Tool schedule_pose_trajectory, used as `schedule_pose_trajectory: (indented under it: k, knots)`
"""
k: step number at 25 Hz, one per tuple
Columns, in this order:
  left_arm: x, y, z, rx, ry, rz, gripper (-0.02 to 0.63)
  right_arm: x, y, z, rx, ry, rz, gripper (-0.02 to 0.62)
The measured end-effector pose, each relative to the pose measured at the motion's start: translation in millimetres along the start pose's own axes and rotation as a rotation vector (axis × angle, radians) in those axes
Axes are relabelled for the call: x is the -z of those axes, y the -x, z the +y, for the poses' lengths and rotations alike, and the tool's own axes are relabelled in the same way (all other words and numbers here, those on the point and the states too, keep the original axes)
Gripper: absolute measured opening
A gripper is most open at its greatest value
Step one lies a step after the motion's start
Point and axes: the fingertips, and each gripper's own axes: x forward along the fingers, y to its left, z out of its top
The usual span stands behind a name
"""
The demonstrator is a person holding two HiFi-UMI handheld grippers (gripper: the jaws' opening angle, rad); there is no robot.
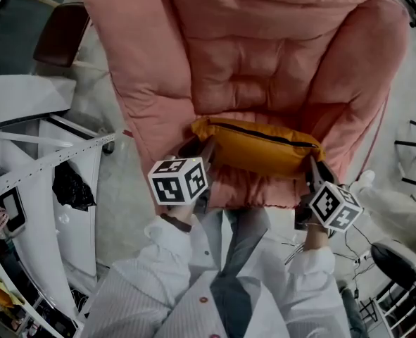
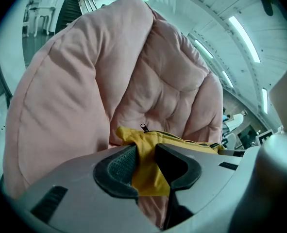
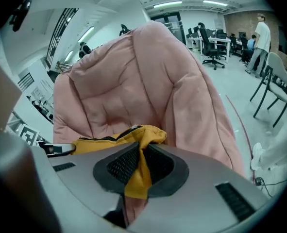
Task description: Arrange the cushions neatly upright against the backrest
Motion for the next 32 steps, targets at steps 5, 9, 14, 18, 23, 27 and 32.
schedule_pose_trajectory:
  k: [5,9,14,18,23,27,32]
  knots:
    - [-23,3,5,-0.013,0.028,-0.041,0.137,-31,-21,11,-0.04,0.059,-0.007,0.051]
    - [-37,1,11,-0.025,0.04,-0.059,0.137,-53,-40,19,-0.065,0.111,-0.003,0.051]
    - [-54,-9,11,-0.033,0.049,-0.075,0.137,-80,-65,21,-0.087,0.167,0.0,0.051]
    - [-67,-21,15,-0.03,0.032,-0.067,0.137,-90,-86,17,-0.088,0.18,0.006,0.052]
    - [-74,-37,22,-0.034,0.007,-0.047,0.15,-90,-109,12,-0.097,0.187,0.015,0.059]
    - [-77,-48,25,-0.031,0.024,-0.049,0.17,-94,-118,6,-0.121,0.159,0.017,0.083]
    - [-81,-51,27,-0.022,0.043,-0.053,0.178,-96,-124,5,-0.137,0.148,0.012,0.098]
